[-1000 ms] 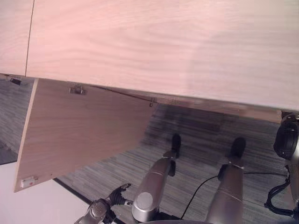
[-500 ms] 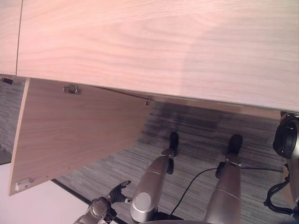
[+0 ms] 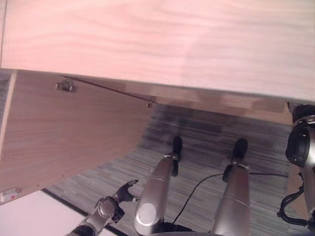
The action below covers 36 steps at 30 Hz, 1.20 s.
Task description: Put the empty folder in the office cabinet
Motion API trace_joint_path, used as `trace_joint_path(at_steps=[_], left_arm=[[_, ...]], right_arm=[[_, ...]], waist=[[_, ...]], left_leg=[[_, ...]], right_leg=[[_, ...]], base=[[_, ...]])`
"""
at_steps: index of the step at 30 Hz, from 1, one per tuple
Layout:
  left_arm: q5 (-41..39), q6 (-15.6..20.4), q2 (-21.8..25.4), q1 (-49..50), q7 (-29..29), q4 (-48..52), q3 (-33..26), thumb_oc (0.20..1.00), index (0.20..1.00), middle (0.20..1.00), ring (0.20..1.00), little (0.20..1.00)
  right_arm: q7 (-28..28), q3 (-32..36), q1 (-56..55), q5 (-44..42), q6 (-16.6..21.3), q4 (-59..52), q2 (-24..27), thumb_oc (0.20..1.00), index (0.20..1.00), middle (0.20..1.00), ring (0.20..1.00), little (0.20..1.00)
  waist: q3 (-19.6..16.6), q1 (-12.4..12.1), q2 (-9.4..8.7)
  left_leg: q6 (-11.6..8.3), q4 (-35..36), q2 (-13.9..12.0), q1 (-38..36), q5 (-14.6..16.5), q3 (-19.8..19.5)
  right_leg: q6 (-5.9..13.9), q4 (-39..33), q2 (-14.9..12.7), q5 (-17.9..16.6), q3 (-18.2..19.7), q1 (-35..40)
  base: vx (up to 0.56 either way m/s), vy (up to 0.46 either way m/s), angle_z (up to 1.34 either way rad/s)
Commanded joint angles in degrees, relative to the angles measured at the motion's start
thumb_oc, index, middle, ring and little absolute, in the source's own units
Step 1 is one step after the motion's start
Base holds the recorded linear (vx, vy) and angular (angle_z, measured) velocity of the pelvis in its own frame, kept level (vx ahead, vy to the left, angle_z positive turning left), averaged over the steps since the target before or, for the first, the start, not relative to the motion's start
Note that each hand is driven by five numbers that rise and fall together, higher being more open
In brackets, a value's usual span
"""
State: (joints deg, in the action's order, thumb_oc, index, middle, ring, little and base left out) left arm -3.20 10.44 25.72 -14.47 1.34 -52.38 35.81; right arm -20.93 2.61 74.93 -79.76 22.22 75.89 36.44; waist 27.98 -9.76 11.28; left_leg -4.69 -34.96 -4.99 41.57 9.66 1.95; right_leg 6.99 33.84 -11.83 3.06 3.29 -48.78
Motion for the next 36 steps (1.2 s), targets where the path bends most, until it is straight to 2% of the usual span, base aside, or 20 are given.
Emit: trace_joint_path(at_steps=[1,4,13,16,17,18,20,23,32,36], left_arm=[[-1.15,-0.33,-0.80,1.24,3.99,-4.04,-3.79,1.000,1.000,1.000,1.000,1.000],[-0.17,0.00,-0.97,2.40,5.09,-4.92,-2.94,1.000,1.000,1.000,1.000,1.000],[1.28,-0.50,-0.53,3.46,6.15,-5.48,-1.89,1.000,1.000,1.000,1.000,1.000],[1.54,-0.74,-0.34,3.47,6.20,-5.51,-2.06,1.000,1.000,1.000,1.000,1.000],[0.48,2.43,2.04,4.76,4.36,-4.46,-2.45,1.000,1.000,1.000,1.000,1.000],[-0.07,0.69,1.69,-0.29,5.52,-1.99,-0.52,1.000,1.000,1.000,1.000,1.000],[-2.37,0.39,0.77,-3.38,5.10,1.21,-1.21,1.000,1.000,1.000,1.000,1.000],[-5.15,1.57,1.73,-1.21,5.87,2.96,-2.25,1.000,1.000,1.000,1.000,1.000],[-4.52,1.55,3.13,1.42,5.12,4.04,-2.01,1.000,1.000,1.000,1.000,1.000],[-4.84,1.31,3.09,1.10,5.34,3.87,-1.74,1.000,1.000,1.000,1.000,1.000]], right_arm=[[-2.94,1.75,-4.45,1.09,2.47,-1.88,2.66,0.200,0.200,0.200,0.200,0.200],[-2.79,1.46,-4.84,0.58,2.30,-0.96,3.01,0.200,0.200,0.200,0.200,0.200],[-2.74,0.20,-4.93,0.40,1.51,0.05,3.14,0.200,0.200,0.200,0.200,0.200],[-2.70,0.02,-4.78,0.58,1.42,-0.05,2.82,0.200,0.200,0.200,0.200,0.200],[-1.39,-0.04,-5.71,0.58,0.62,-0.10,5.02,0.200,0.200,0.200,0.200,0.200],[-2.07,-1.49,-6.09,0.43,2.35,-0.42,1.45,0.200,0.200,0.200,0.200,0.200],[-2.79,0.27,-6.34,1.11,2.40,-2.94,-0.09,0.200,0.200,0.200,0.200,0.200],[-2.40,0.52,-5.69,1.15,1.71,-1.46,0.90,0.200,0.200,0.200,0.200,0.200],[-2.33,-0.90,-4.96,1.62,-0.41,0.52,2.01,0.200,0.200,0.200,0.200,0.200],[-3.36,-2.36,-3.49,3.00,-3.05,3.85,2.02,0.200,0.200,0.200,0.200,0.200]], waist=[[1.61,0.90,-0.41],[1.77,1.19,-0.98],[1.77,1.32,-2.10],[1.71,1.30,-2.17],[1.67,1.60,-2.08],[1.03,2.02,-2.76],[1.35,2.72,-2.92],[0.74,2.03,-2.88],[0.30,1.35,-3.05],[0.30,1.20,-3.29]], left_leg=[[-0.87,-4.16,-1.48,3.81,1.60,-5.53],[-0.43,-10.18,-1.40,6.94,5.01,-6.95],[0.08,-19.71,-0.91,11.19,10.03,-7.77],[0.17,-20.39,-0.80,11.39,10.47,-7.74],[0.04,-20.65,-0.68,11.64,10.59,-7.79],[0.10,-21.00,-0.88,11.82,10.83,-7.86],[0.24,-21.60,-0.72,12.18,11.11,-7.92],[0.27,-21.39,-0.40,12.28,11.36,-7.94],[0.26,-20.75,-0.43,12.23,11.22,-7.97],[0.15,-20.20,-0.53,12.00,11.09,-7.98]], right_leg=[[-2.59,14.31,3.23,18.89,-2.79,3.59],[-2.73,19.06,3.36,21.54,-3.10,1.27],[-4.39,27.31,3.48,25.86,-3.30,-2.25],[-4.63,27.91,3.55,26.25,-3.40,-2.39],[-4.74,28.30,3.65,26.64,-3.34,-2.63],[-4.72,28.40,3.51,26.55,-3.51,-2.73],[-4.98,28.91,3.60,26.88,-3.45,-2.95],[-5.08,29.09,3.37,27.04,-3.50,-3.03],[-5.21,29.02,3.33,27.07,-3.79,-3.01],[-5.14,28.56,3.34,26.93,-3.96,-2.60]], base=[[0.04,-0.055,-0.24],[0.01,-0.061,-0.12],[0.00,-0.011,0.03],[0.00,0.001,-0.03],[0.00,0.000,0.00],[0.00,0.000,0.00],[0.01,0.003,0.02],[0.01,-0.017,-0.01],[0.00,-0.002,0.02],[0.00,0.000,0.00]])
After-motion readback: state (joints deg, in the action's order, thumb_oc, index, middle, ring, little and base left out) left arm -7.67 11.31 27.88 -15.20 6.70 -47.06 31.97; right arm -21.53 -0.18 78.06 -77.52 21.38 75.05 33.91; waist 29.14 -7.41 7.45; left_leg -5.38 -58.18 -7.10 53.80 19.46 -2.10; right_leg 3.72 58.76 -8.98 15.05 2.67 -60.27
